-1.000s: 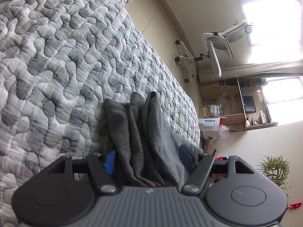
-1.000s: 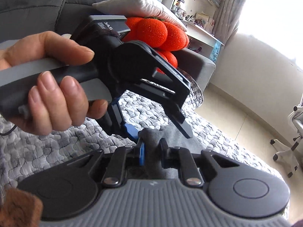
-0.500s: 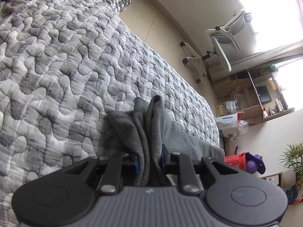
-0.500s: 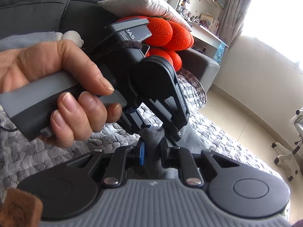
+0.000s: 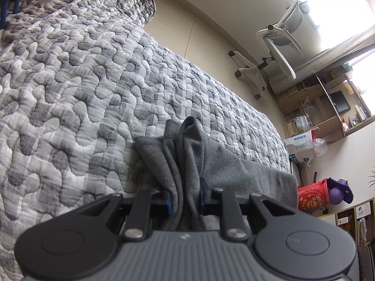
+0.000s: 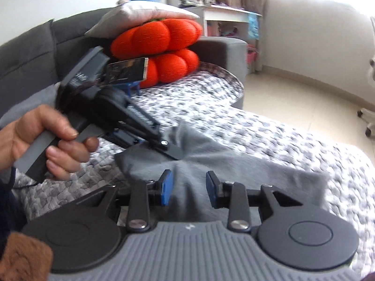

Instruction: Fold clothes

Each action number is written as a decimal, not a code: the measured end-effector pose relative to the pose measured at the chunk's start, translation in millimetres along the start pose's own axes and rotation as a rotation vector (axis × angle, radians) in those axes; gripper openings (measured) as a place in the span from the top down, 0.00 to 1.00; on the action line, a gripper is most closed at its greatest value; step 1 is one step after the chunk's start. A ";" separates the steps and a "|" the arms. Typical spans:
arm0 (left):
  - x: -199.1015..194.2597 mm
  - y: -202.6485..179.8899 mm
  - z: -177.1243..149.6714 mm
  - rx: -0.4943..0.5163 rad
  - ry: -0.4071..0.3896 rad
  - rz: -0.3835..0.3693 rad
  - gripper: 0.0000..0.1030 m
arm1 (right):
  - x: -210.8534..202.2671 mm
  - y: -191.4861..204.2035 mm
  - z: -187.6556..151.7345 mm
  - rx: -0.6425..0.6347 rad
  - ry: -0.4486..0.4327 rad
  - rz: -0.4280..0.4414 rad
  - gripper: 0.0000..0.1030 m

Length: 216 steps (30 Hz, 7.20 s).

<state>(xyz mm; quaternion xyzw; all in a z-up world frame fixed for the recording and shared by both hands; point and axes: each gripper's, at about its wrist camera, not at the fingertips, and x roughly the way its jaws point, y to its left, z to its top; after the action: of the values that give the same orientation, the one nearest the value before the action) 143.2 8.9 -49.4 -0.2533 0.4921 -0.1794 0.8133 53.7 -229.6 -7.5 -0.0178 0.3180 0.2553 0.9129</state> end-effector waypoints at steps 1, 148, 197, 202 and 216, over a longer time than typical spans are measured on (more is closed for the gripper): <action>-0.2 -2.0 -0.4 0.012 -0.004 0.010 0.80 | -2.9 -12.8 -1.0 0.047 0.009 -0.009 0.66; -49.7 -78.9 -30.1 0.283 -0.273 0.358 0.83 | 5.0 -11.0 24.3 0.151 -0.097 -0.304 0.81; -372.3 115.6 -133.3 -0.291 -0.842 0.563 0.84 | 61.9 313.4 112.3 -0.502 -0.211 0.178 0.81; -417.8 151.3 -130.7 -0.353 -0.916 0.578 0.83 | 80.6 365.9 147.5 -0.525 -0.209 0.334 0.81; -451.1 251.2 -138.7 -0.525 -0.925 0.625 0.83 | 183.3 464.0 204.3 -0.490 0.034 0.622 0.81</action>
<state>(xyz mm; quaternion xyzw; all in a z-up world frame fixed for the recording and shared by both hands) -173.3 423.2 69.0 -0.3404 0.1668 0.3231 0.8671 71.3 296.7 107.5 -0.1420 0.2530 0.5877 0.7553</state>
